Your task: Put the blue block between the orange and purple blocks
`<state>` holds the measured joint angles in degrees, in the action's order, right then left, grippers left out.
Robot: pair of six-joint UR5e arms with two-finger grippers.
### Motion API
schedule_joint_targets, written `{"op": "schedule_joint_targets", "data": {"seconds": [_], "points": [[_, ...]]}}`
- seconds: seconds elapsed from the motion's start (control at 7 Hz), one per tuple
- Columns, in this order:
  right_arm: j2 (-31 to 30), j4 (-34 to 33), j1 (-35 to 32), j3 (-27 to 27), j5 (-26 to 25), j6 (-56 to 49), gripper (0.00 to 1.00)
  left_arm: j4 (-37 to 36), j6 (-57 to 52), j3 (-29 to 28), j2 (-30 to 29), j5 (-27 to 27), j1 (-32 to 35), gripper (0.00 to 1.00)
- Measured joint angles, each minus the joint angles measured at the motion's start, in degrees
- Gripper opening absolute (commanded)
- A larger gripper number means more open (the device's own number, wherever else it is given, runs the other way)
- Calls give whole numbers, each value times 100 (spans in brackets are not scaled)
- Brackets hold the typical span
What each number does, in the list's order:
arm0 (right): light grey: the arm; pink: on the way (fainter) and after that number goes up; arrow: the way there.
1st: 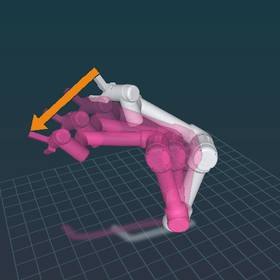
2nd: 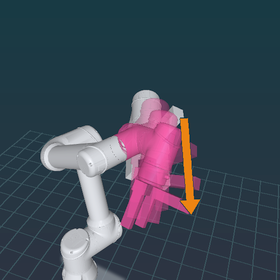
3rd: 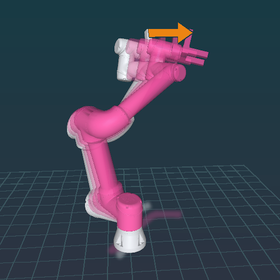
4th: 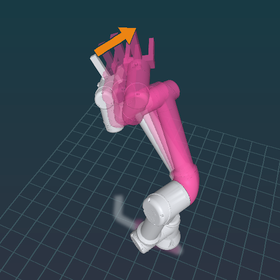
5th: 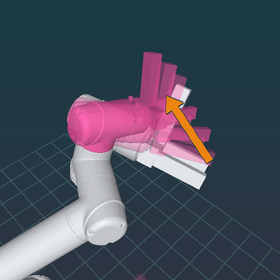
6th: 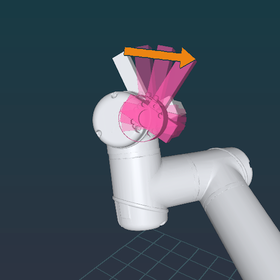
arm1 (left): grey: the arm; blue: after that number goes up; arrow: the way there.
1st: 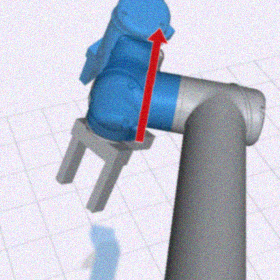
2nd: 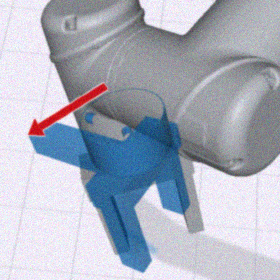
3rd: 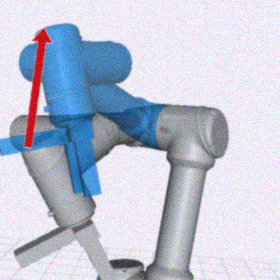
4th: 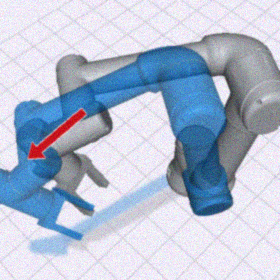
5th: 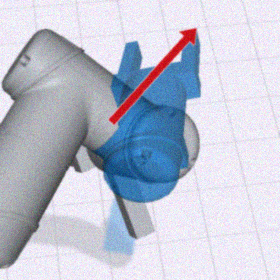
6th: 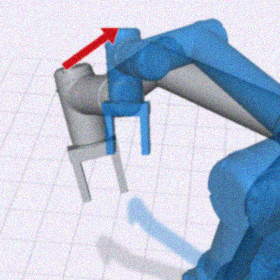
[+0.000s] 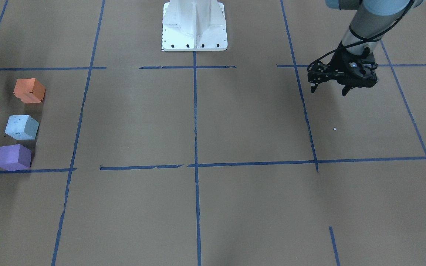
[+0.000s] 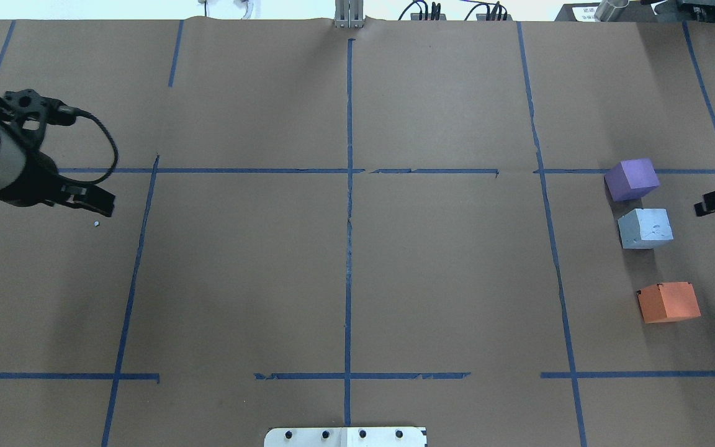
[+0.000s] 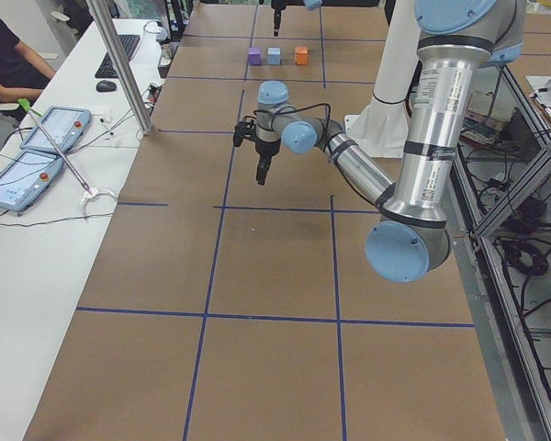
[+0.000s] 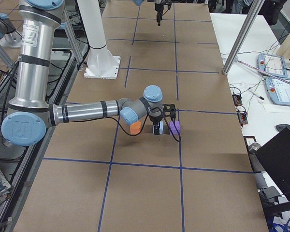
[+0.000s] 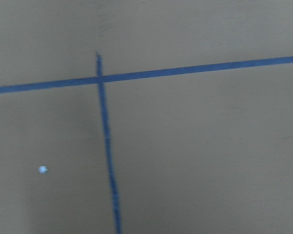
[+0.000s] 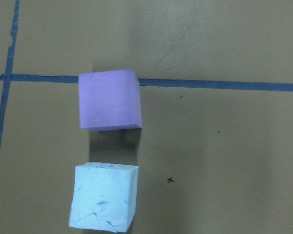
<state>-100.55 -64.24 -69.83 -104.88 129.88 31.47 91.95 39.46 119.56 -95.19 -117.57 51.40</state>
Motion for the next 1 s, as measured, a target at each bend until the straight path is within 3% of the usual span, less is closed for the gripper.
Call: {"op": "schedule_joint_targets", "data": {"seconds": [0.29,0.57,1.0], "points": [[-34,-848,-1006,33,204,-1713,100,-63,-1799,-41,736,-630,1206,100],[-23,-1577,-1564,77,266,-2934,100,-406,-3597,-391,1090,-1177,2504,100],[-18,-1809,-1803,270,449,-3449,100,-587,-4839,-1405,1084,-1487,3392,100]]}}
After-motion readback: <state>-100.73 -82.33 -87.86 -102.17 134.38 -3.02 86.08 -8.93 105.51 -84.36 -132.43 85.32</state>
